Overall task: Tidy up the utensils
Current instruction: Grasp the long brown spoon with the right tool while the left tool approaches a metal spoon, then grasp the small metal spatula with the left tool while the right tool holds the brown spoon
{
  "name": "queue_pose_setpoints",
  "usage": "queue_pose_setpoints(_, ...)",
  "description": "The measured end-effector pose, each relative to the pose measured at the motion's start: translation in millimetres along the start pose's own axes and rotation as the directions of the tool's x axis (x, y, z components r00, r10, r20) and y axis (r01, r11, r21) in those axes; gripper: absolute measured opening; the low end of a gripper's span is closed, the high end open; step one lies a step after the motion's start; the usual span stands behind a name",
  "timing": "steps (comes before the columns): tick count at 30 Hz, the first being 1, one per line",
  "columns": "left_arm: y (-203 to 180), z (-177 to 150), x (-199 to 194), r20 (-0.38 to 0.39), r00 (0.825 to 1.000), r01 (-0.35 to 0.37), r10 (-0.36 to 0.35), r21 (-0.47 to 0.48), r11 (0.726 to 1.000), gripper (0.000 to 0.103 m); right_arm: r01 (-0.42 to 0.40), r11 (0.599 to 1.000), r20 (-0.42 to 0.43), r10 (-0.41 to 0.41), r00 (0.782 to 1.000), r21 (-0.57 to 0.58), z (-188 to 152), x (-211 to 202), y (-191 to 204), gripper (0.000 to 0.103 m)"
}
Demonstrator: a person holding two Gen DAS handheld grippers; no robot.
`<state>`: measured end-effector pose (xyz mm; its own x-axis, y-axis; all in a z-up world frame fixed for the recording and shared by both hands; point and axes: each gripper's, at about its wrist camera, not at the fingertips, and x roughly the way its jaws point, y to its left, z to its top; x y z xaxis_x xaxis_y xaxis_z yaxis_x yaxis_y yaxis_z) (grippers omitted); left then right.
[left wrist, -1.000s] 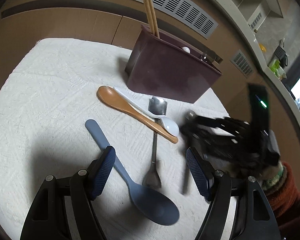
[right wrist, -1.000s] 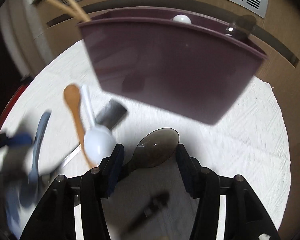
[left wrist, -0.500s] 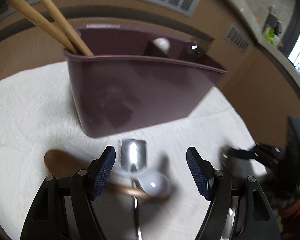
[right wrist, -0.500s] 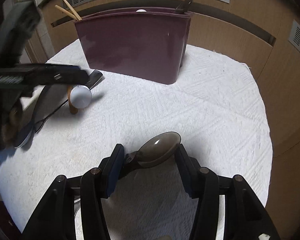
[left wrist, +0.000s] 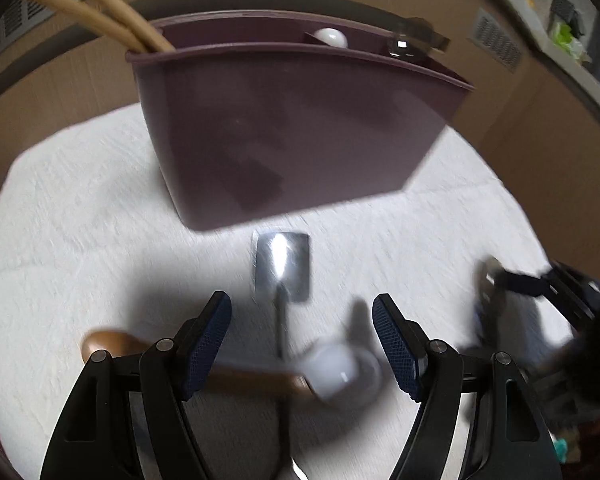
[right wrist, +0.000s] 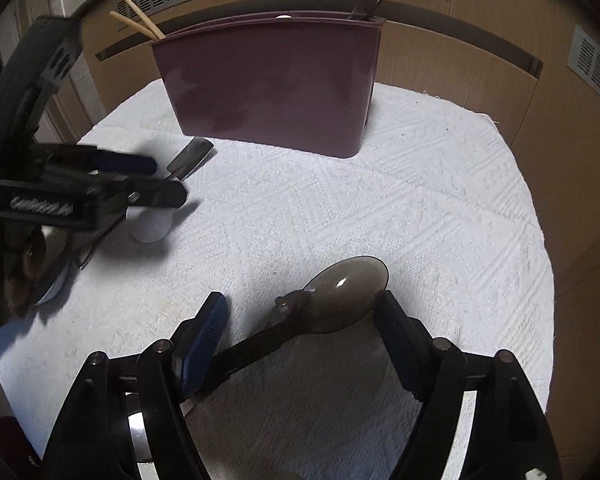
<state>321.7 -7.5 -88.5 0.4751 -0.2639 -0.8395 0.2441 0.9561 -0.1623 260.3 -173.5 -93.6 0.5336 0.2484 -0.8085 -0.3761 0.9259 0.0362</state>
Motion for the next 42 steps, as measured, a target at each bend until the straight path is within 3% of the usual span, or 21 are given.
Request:
queue_pose_setpoints(5,-11.9,11.0,13.2,0.016,0.995,-0.103,0.103,0.021,0.994,0.070,0.023,0.998,0.022,-0.024,0.999,0.050,-5.7,-8.4,-9.4,0.056)
queue_pose_setpoints(9,-19.0,16.3,16.9,-0.010,0.989,-0.145,0.145,0.010,0.989,0.068,0.043,0.995,0.031,-0.046,0.998,0.094,-12.0,-14.6,-12.0,0.054)
queue_pose_setpoints(10,-20.3,18.0,18.3,-0.008,0.989,-0.150,0.150,0.003,0.989,0.064,0.048,0.993,0.034,-0.051,0.998,0.104,-12.5,-15.5,-11.9,0.053)
queue_pose_setpoints(12,-19.5,19.2,16.0,0.016,0.986,-0.166,0.166,-0.013,0.986,0.040,0.056,0.992,0.034,-0.060,0.998,0.112,-12.5,-16.3,-10.7,0.052)
queue_pose_setpoints(14,-16.5,20.2,13.9,0.025,0.986,-0.162,0.162,-0.029,0.986,0.033,0.050,0.991,0.033,-0.055,0.998,0.122,-13.2,-17.5,-12.9,0.047)
queue_pose_setpoints(17,-10.5,17.9,9.3,0.039,0.991,-0.125,0.128,-0.059,0.990,0.033,0.026,0.990,0.040,-0.032,0.999,0.138,-12.6,-24.5,-18.8,0.040)
queue_pose_setpoints(21,-0.1,2.6,-22.9,0.114,0.993,-0.020,0.036,-0.139,0.990,0.033,0.039,0.990,0.074,-0.049,0.996,0.135,-12.9,-43.7,-26.5,0.040)
queue_pose_setpoints(26,5.2,-20.7,-66.6,0.254,0.967,0.082,-0.036,-0.173,0.982,0.033,-0.001,0.984,0.003,0.000,1.000,0.178,-22.0,-37.3,-35.3,0.041)
queue_pose_setpoints(33,14.9,-42.9,-102.7,0.339,0.941,0.087,-0.010,-0.212,0.973,0.033,-0.054,0.976,-0.035,0.063,0.997,0.209,14.4,0.8,-23.4,0.042)
queue_pose_setpoints(37,27.6,-55.3,-114.1,0.359,0.933,0.096,-0.005,-0.236,0.967,0.033,0.029,0.984,-0.054,-0.020,0.998,0.173,35.8,16.5,1.7,0.042)
queue_pose_setpoints(40,29.0,-57.4,-117.4,0.364,0.931,0.104,-0.011,-0.237,0.966,0.034,0.114,0.989,-0.057,-0.109,0.992,0.092,42.7,24.4,22.1,0.030)
queue_pose_setpoints(42,25.9,-58.4,-120.6,0.368,0.930,0.100,-0.009,-0.229,0.968,0.034,0.141,0.989,-0.037,-0.140,0.990,0.035,43.8,24.1,32.8,0.027)
